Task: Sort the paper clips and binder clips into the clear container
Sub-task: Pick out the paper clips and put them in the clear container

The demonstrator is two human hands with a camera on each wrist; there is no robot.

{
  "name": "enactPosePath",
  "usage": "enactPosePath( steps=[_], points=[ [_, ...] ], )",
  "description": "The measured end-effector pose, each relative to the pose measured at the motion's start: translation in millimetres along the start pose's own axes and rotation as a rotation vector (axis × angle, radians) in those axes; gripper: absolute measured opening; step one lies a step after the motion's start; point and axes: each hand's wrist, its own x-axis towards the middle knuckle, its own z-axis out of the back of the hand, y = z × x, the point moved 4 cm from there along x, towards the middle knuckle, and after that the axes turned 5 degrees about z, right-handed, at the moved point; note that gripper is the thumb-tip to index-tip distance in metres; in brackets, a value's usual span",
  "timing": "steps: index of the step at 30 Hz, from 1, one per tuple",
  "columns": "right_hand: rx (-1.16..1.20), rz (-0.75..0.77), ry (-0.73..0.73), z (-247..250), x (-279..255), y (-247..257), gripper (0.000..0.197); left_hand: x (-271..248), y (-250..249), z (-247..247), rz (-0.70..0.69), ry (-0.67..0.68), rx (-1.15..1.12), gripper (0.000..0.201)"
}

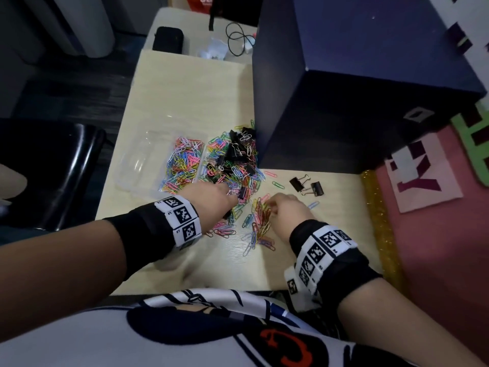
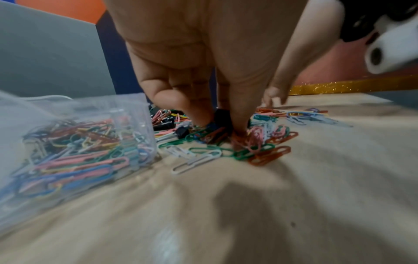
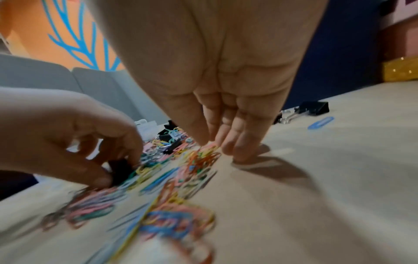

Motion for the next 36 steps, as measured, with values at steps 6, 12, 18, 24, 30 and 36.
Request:
enactPosePath(
  steps=[6, 12, 18, 24, 30, 36],
  points=[
    [-0.032, 0.088, -0.013, 14, 11, -7, 0.066, -1, -4, 6, -0.014, -0.049, -0.007, 0.034],
    [-0.044, 0.150, -0.034, 0, 3, -12, 0.057, -2, -2, 15, -0.011, -0.179, -0.037, 0.035],
    [-0.087, -0.293, -0.118, 18, 1, -44, 0.049, 1, 1, 31, 0.078, -0.274, -0.082, 0.035],
    [-0.087, 0.003, 0.035, 4, 7, -13, 0.042, 2, 9, 38, 0.142, -0.347, -0.192, 0.036],
    [-0.015, 0.124, -0.101, 31, 34, 5, 0.047, -6, 20, 32, 0.208, -0.386, -0.311, 0.036],
    [-0.154, 0.288, -0.019, 10, 28, 3, 0.067, -9, 25, 36, 0.251, -0.357, -0.358, 0.035]
  ],
)
